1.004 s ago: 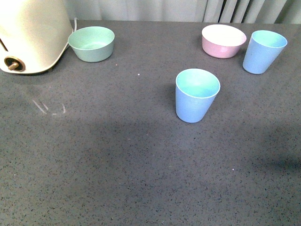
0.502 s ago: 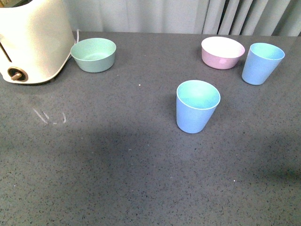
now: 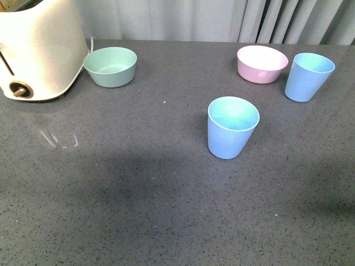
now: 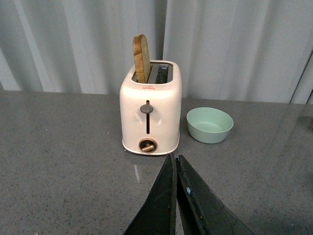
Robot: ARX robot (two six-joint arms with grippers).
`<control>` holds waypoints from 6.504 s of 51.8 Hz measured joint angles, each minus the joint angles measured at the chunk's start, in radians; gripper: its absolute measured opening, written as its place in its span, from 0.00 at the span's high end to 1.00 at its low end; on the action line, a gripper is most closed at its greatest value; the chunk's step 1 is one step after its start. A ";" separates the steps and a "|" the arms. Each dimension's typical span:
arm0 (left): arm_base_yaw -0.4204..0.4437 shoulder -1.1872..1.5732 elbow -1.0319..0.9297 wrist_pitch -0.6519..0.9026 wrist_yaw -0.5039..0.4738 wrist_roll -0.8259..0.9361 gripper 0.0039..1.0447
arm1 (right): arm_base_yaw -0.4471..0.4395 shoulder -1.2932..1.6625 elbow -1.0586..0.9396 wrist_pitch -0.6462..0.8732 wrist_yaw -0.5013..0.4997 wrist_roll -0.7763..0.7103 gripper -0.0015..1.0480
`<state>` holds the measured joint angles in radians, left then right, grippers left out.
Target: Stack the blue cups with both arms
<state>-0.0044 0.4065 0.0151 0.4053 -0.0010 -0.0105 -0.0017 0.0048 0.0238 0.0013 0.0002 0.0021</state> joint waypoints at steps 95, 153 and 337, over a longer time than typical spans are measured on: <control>0.000 -0.397 0.000 -0.404 0.000 0.002 0.08 | 0.000 1.887 1.147 0.087 0.014 -0.407 0.09; 0.000 -0.397 0.000 -0.404 0.000 0.002 0.08 | 0.123 2.203 1.487 -0.095 0.139 -0.417 0.53; 0.000 -0.397 0.000 -0.405 0.000 0.002 0.08 | 0.005 0.577 0.036 0.512 0.000 -0.011 0.98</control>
<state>-0.0040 0.0093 0.0154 0.0006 -0.0006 -0.0086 0.0032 0.5816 0.0601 0.5133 0.0002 -0.0093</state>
